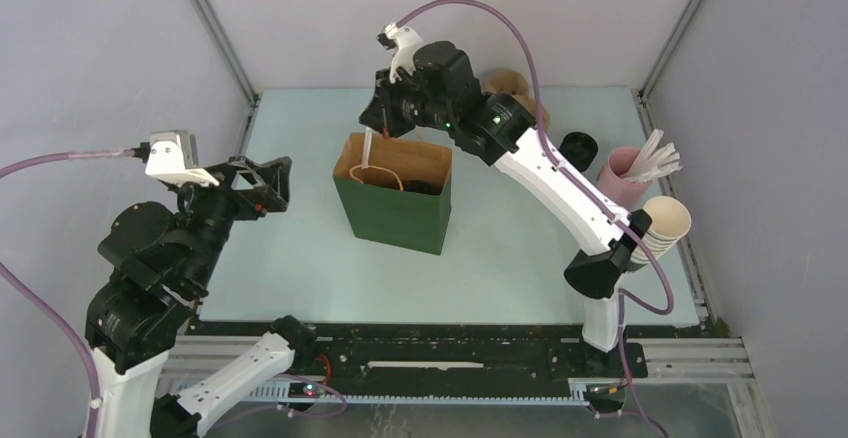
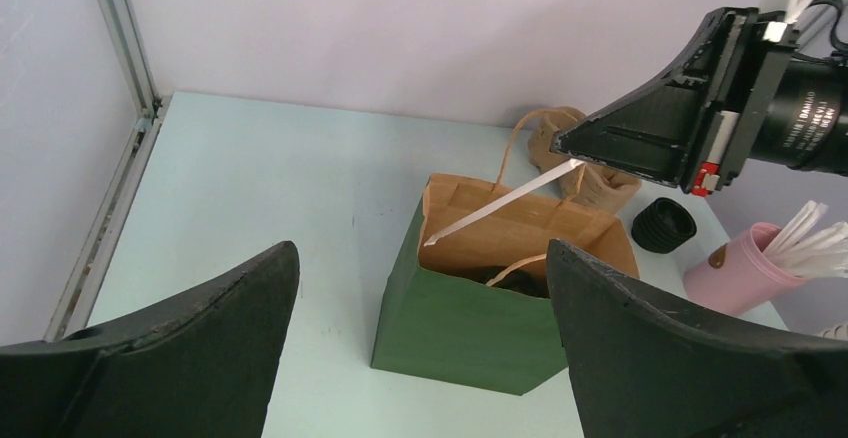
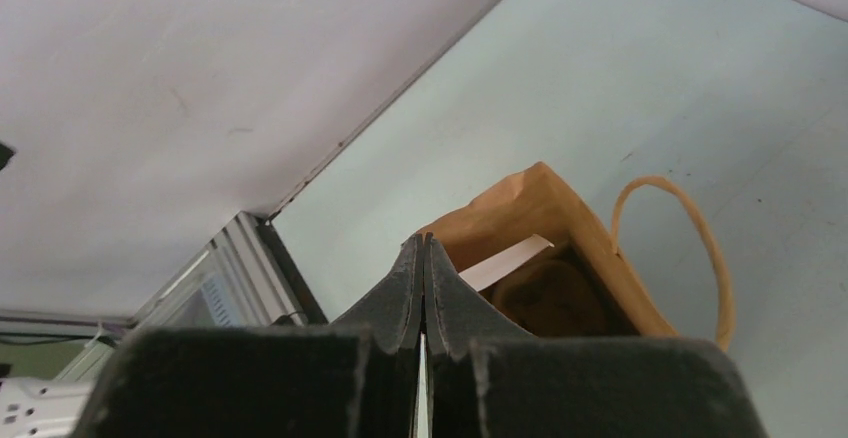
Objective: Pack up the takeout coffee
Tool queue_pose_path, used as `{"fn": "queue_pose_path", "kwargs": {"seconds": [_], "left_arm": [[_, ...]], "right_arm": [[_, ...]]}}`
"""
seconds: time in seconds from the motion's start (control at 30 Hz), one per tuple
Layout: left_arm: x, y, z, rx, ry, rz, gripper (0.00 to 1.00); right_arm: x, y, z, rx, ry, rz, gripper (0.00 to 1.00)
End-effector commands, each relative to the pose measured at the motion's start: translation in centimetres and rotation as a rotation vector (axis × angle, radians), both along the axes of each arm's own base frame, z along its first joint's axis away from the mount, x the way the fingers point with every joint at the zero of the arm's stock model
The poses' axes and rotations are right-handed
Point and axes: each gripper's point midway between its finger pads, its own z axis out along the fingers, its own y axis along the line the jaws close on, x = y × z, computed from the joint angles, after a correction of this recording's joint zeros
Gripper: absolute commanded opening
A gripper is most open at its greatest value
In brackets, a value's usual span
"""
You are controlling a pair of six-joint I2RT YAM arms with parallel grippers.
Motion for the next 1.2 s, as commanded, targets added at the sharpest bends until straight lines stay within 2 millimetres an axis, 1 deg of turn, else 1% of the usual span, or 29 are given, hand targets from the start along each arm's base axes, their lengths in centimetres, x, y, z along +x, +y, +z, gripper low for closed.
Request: {"fn": "queue_pose_path", "kwargs": {"seconds": [0.0,0.07,0.17,0.3,0.37,0.57,0.67,0.7,0.8,0.9,1.03,1.13,1.17], "left_arm": [[0.0,0.8,0.3,0.004,-0.012,0.038,0.98],[0.1,0.9,0.3,0.008,-0.013,0.045,0.98],[0.1,1.1,0.3,0.015,-0.012,0.052,0.98],[0.0,1.3,0.2,0.017,-0.01,0.062,0.98],[0.0,1.4,0.2,0.018,-0.008,0.066,0.98],[0.0,1.3,-0.1,0.021,-0.002,0.067,0.98],[0.1,1.2,-0.2,0.024,0.0,0.064,0.98],[0.2,1.2,-0.2,0.024,0.002,0.063,0.98],[0.3,1.1,-0.2,0.023,0.003,0.062,0.98],[0.7,0.7,-0.3,0.024,0.009,0.058,0.98],[1.6,-0.2,-0.2,0.027,0.013,0.036,0.98],[2.3,-1.0,-0.1,0.023,0.016,0.02,0.98],[2.4,-1.1,0.1,0.018,0.014,0.018,0.98]], "right_arm": [[1.2,0.3,0.0,-0.029,-0.052,-0.021,0.04],[1.5,0.8,-0.5,-0.033,-0.047,-0.014,0.07],[2.1,1.4,-1.3,-0.038,-0.036,-0.014,0.14],[2.4,1.8,-1.4,-0.034,-0.031,-0.015,0.29],[2.4,1.8,-1.2,-0.03,-0.036,-0.017,0.34],[2.3,0.9,-0.2,-0.026,-0.045,-0.03,0.41],[1.8,-0.1,1.3,-0.004,-0.055,-0.042,0.44],[1.6,-0.5,1.8,-0.001,-0.056,-0.046,0.46],[0.6,-2.6,3.3,0.0,-0.061,-0.064,0.5],[-0.4,-5.9,4.3,-0.016,-0.059,-0.107,0.53],[-1.9,-11.8,5.3,-0.023,-0.047,-0.213,0.56],[-2.8,-16.7,5.4,-0.024,-0.037,-0.321,0.57],[-3.1,-18.2,4.7,-0.035,-0.023,-0.353,0.59]]}}
